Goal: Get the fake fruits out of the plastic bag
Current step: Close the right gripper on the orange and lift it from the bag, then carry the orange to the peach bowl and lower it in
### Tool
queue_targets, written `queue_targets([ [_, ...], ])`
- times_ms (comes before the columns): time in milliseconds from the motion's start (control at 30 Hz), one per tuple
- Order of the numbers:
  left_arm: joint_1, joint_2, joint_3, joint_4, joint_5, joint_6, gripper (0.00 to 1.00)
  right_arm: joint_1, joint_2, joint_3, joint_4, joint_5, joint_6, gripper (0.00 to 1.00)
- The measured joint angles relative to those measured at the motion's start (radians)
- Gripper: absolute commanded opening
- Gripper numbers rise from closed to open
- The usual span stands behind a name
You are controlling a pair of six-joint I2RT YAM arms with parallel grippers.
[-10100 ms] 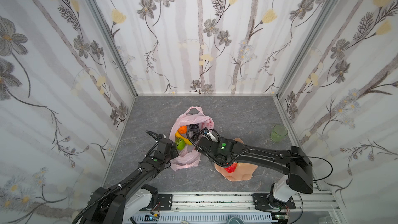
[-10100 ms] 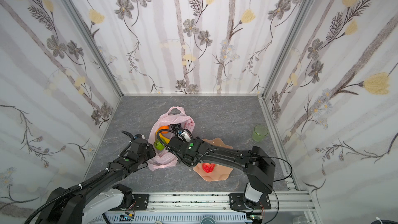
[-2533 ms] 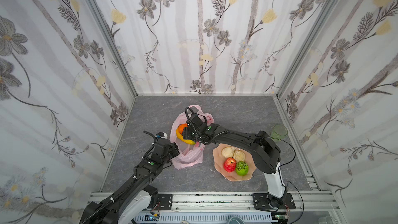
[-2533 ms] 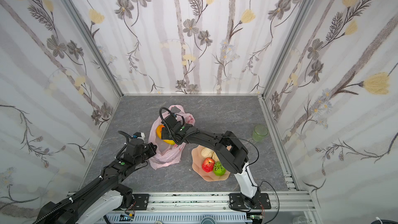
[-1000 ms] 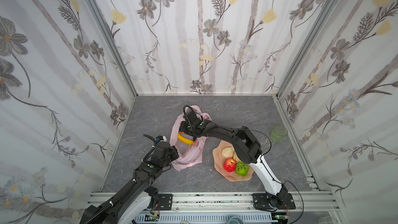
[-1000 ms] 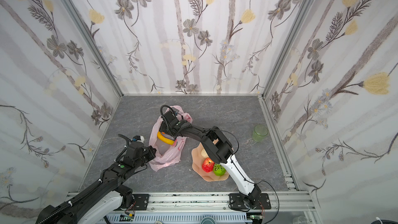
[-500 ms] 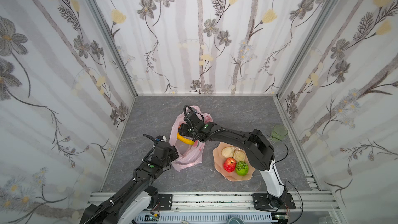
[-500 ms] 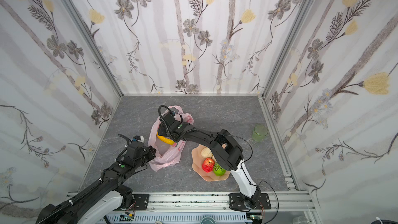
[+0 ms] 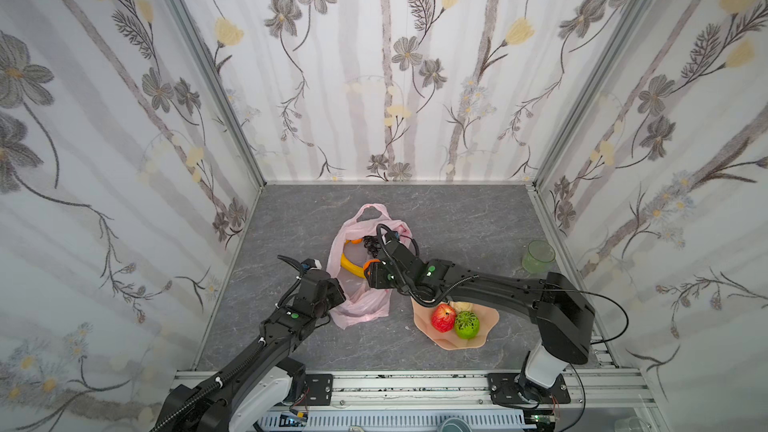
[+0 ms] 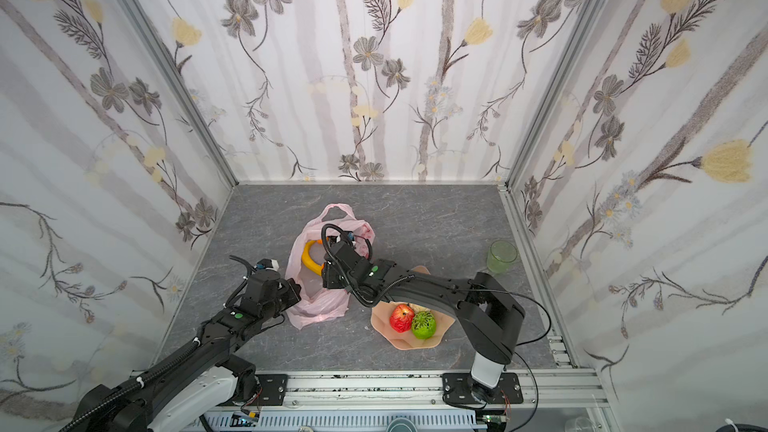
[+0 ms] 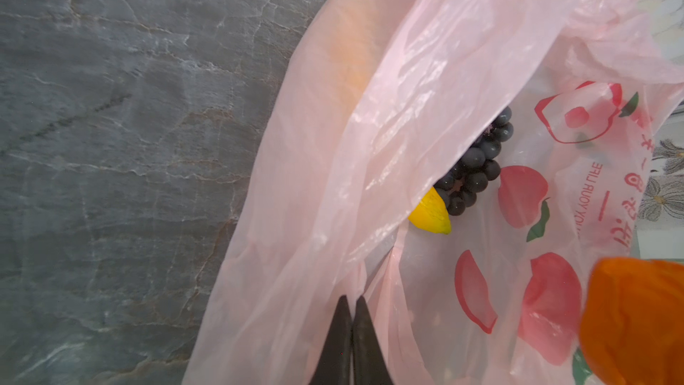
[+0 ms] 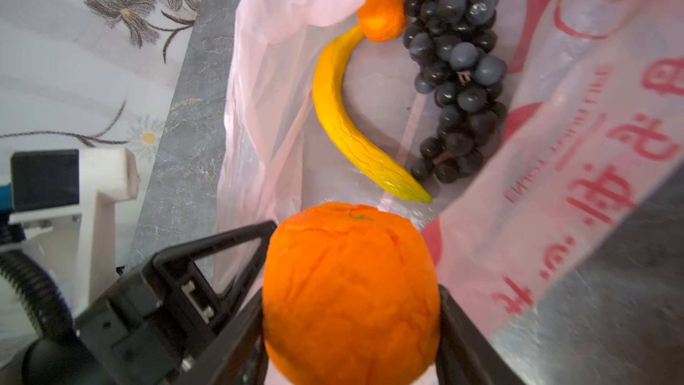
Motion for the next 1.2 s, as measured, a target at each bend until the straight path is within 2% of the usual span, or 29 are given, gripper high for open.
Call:
queue_targets([
  [167, 0.000, 0.010, 0.012, 0.001, -0.009, 0.004, 0.00, 0.049, -0.128, -0.129, -0.047, 0.059, 0.047, 0.62],
  [400, 0.000, 0.010, 0.011, 0.000, -0.010, 0.008, 0.00, 0.096, -0.252, -0.215, -0.130, 0.156, 0.130, 0.62],
  [633, 0.000, -0.006, -0.007, 0.000, -0.018, 0.008, 0.00, 0.109, -0.355, -0.301, -0.209, 0.227, 0.222, 0.62],
  [867, 0.000, -0.006, -0.009, 0.000, -0.018, 0.008, 0.00, 0.097, -0.447, -0.325, -0.311, 0.322, 0.250, 0.61],
  [1033, 0.000, -0.006, -0.009, 0.000, -0.025, 0.008, 0.00, 0.098, -0.467, -0.328, -0.355, 0.335, 0.271, 0.60],
  [1200, 0.000, -0.006, -0.009, 0.000, -0.028, 0.008, 0.00, 0.138, -0.410, -0.327, -0.351, 0.327, 0.341, 0.59],
])
